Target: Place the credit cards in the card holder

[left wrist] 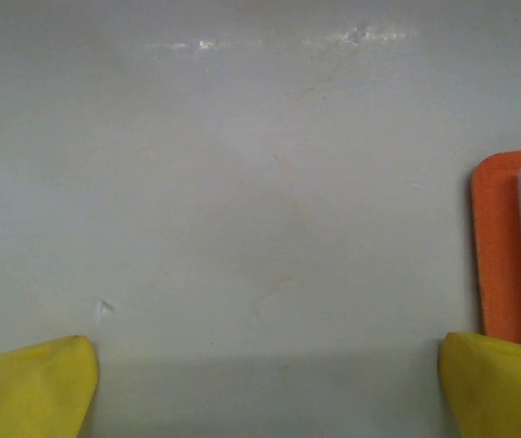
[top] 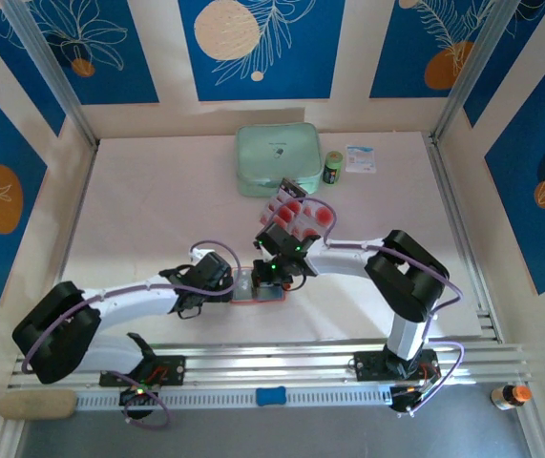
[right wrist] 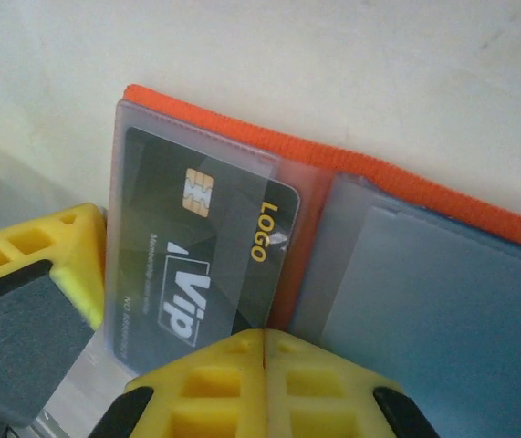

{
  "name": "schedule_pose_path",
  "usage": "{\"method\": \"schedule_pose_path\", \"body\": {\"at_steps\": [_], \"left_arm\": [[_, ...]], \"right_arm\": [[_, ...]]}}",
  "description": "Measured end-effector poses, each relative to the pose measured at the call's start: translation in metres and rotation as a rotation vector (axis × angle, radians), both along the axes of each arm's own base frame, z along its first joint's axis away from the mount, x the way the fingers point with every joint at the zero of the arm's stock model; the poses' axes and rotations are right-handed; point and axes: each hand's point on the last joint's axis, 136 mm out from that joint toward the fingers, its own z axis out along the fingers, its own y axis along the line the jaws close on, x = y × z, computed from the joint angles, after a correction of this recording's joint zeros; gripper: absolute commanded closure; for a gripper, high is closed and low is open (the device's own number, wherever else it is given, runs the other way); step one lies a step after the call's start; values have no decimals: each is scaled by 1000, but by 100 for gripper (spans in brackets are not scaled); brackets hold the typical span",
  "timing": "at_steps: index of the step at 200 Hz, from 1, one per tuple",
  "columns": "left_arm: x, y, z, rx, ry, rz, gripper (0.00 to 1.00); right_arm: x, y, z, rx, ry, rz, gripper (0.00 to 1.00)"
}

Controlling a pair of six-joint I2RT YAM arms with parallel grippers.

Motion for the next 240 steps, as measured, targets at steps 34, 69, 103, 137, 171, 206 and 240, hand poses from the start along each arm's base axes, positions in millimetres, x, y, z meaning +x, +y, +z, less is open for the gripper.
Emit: {"method": "schedule_pose_path", "body": {"at_steps": [34, 69, 103, 137, 171, 206, 240], "left_arm": [[1, 0, 0, 2, -2, 1, 4], [1, 0, -1, 2, -2, 1, 4], [1, 0, 0, 1, -3, 1, 4], [0, 0, 3, -3, -6, 1, 4], [2, -2, 17, -42, -41, 0, 3], [3, -3, 39, -84, -84, 1, 3], [8, -7, 63, -135, -131, 2, 3]], "right_arm": [[-1, 3, -1, 0, 0, 8, 100], [-2, 6, -3, -1, 2, 9, 100], [-2, 6, -3, -3, 3, 6, 100], [-1, 5, 0, -2, 3, 4, 100], [5, 0, 20, 25, -20, -17, 100], [22, -10, 49, 79, -74, -58, 100], [34, -29, 54, 76, -89, -93, 100]]}}
